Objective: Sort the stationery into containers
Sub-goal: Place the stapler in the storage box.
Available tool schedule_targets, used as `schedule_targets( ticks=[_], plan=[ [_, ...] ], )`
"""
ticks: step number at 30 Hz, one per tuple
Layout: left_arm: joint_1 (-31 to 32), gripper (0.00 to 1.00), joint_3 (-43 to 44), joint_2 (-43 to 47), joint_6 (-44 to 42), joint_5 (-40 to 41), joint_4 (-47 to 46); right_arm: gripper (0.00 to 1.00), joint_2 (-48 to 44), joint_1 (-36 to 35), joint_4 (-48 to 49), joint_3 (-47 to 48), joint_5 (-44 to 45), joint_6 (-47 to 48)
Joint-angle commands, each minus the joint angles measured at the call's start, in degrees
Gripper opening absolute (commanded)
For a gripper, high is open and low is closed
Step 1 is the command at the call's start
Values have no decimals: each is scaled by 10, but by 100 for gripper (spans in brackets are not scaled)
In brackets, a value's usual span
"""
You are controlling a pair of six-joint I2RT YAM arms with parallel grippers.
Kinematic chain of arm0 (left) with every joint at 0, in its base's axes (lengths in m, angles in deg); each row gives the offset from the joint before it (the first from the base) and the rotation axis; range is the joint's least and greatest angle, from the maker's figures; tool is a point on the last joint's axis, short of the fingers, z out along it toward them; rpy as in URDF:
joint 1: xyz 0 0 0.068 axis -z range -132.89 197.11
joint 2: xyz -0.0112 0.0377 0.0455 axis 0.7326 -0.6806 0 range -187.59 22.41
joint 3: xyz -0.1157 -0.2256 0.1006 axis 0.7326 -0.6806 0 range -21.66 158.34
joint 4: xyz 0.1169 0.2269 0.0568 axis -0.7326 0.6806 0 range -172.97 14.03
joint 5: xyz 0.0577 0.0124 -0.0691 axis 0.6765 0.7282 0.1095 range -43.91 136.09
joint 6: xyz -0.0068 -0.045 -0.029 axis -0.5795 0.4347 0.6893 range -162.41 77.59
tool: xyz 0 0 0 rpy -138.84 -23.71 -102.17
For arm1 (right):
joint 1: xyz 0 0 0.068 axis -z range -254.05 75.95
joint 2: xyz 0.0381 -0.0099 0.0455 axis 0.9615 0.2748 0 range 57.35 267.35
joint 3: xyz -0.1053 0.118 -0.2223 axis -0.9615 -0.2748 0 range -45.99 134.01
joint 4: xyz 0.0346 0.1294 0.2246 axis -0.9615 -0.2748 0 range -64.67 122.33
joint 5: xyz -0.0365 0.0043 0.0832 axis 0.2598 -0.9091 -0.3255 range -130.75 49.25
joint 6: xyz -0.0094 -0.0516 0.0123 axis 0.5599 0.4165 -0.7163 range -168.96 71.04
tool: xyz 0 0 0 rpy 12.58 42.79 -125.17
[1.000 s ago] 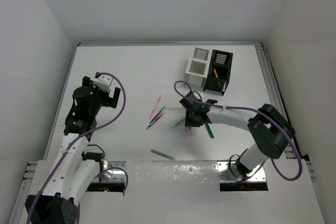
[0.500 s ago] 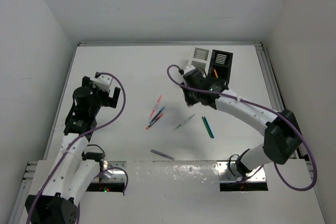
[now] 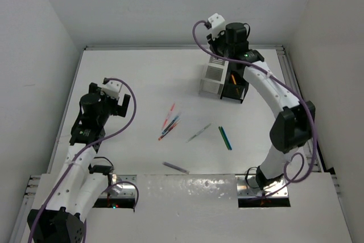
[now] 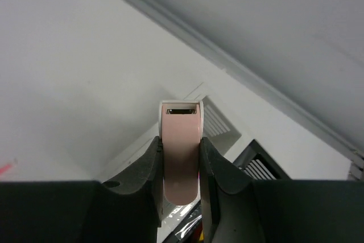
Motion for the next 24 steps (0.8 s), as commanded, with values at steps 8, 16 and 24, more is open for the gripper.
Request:
schedule_targets(
  ticks=[8,16,24],
  plan=[
    [-6,100,-8,-10,-5,14,-32,0,63,27,-3,-22,-114,48],
    [-11,100,-8,-12,-7,14,-32,0,81,30,-11,-66,-100,84],
    [-14,100,-7,-14,-8,10,-34,0,94,30,-4,-81,-79,87]
  ],
)
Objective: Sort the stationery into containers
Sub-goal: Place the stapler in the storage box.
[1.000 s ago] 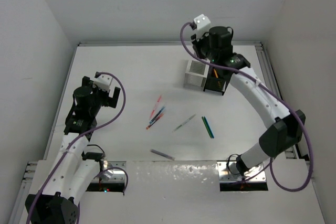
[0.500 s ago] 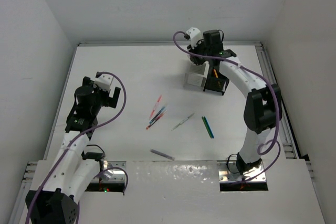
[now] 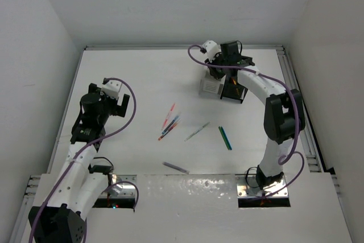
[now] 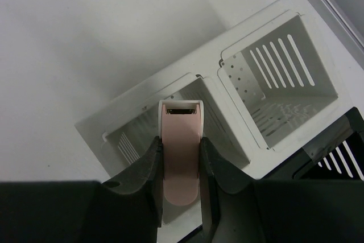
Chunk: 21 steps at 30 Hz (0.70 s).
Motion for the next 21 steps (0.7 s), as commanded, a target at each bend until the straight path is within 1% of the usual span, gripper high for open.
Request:
schedule_targets(
  ticks=[1,2,3,4,7,12,21],
  plan=[
    [-7,100,-1,0,-4,0,-27,1,6,-1,22,4,5,9],
    [-7,100,0,0,-4,0,-27,8,7,-1,22,5,8,8],
    [-7,100,0,0,-4,0,-27,10,8,0,22,6,9,5],
    [-7,100,0,0,-4,-1,-27,11,8,-1,23,6,10,5],
    [-7,100,0,0,-4,-1,-26,20,9,-1,26,9,16,3],
    [-7,100,0,3,-4,-1,-26,29,12,-1,13,24,19,-2],
    [-7,100,0,4,-4,-4,-29,31,-1,-3,16,26,21,-7]
  ],
)
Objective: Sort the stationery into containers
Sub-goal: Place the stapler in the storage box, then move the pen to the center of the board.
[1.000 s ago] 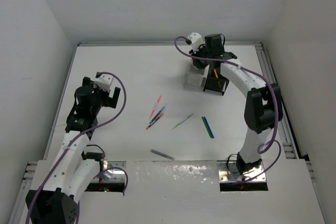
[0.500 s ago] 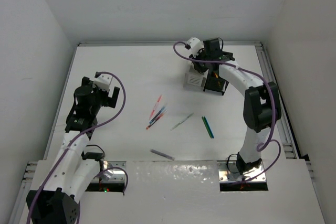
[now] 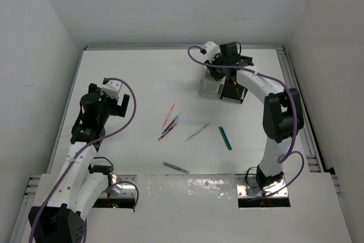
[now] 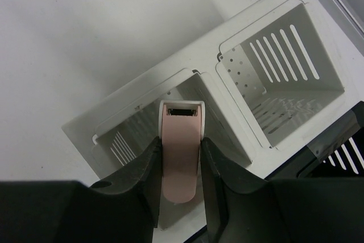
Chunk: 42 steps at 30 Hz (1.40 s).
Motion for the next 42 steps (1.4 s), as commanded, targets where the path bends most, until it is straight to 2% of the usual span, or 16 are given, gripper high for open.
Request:
schedule_targets(
  ticks=[1,5,14,16,18,19,20,23,24,26,27,31,33,34,38,42],
  plan=[
    [-7,100,1,4,-4,-4,-28,32,-12,-2,17,26,4,-4],
    [-7,100,4,6,-5,-3,-28,37,-6,-1,11,28,12,-3],
    [-7,100,5,7,-4,-7,-26,41,-36,-11,2,40,24,-19],
    [-7,100,5,7,-4,-9,-26,43,-50,-17,-2,57,47,-60],
    [-7,100,5,7,-4,-9,-26,52,-80,-33,-6,66,116,-109],
    [-7,100,5,8,-2,-9,-27,55,-94,-47,-13,66,151,-169],
    [-7,100,5,9,-1,-9,-26,62,-124,-54,-22,61,230,-210],
    [-7,100,0,13,5,-10,-25,64,-171,-95,-61,-17,336,-360],
    [-7,100,-1,15,8,-13,-25,60,-200,-111,-61,-53,344,-390],
    [-7,100,-3,17,10,-16,-25,50,-216,-160,-56,-145,318,-452],
    [-7,100,-3,18,11,-19,-24,38,-211,-174,-64,-165,306,-478],
    [-5,100,-2,21,11,-23,-18,15,-174,-252,-81,-205,202,-540],
    [-3,100,-3,25,9,-22,-15,15,-173,-284,-38,-222,157,-500],
    [-2,100,-5,30,9,-22,-12,24,-180,-318,-20,-245,147,-474],
    [-1,100,-12,40,12,-22,-9,43,-194,-387,28,-299,125,-378],
    [4,100,-16,47,20,-26,-7,43,-176,-402,4,-297,172,-422]
  ],
)
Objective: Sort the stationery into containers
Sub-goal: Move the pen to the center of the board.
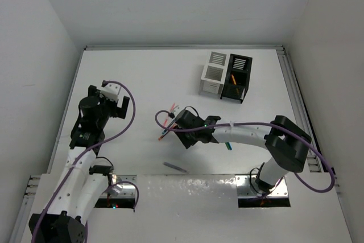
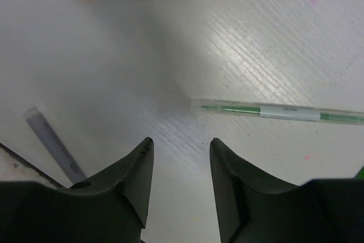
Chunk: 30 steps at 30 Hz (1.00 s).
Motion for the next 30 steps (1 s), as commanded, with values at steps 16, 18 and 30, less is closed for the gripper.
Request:
schedule_targets(
  ticks=[16,18,30],
  plan=[
    [17,100,-7,29,16,-5,-1,9,78,48,44,39,112,-156],
    [17,100,-9,31,19,-3,-1,8,75,52,51,22,112,-158],
    [18,100,-9,32,19,0,2,5,10,64,26,-104,121,-201]
  ],
)
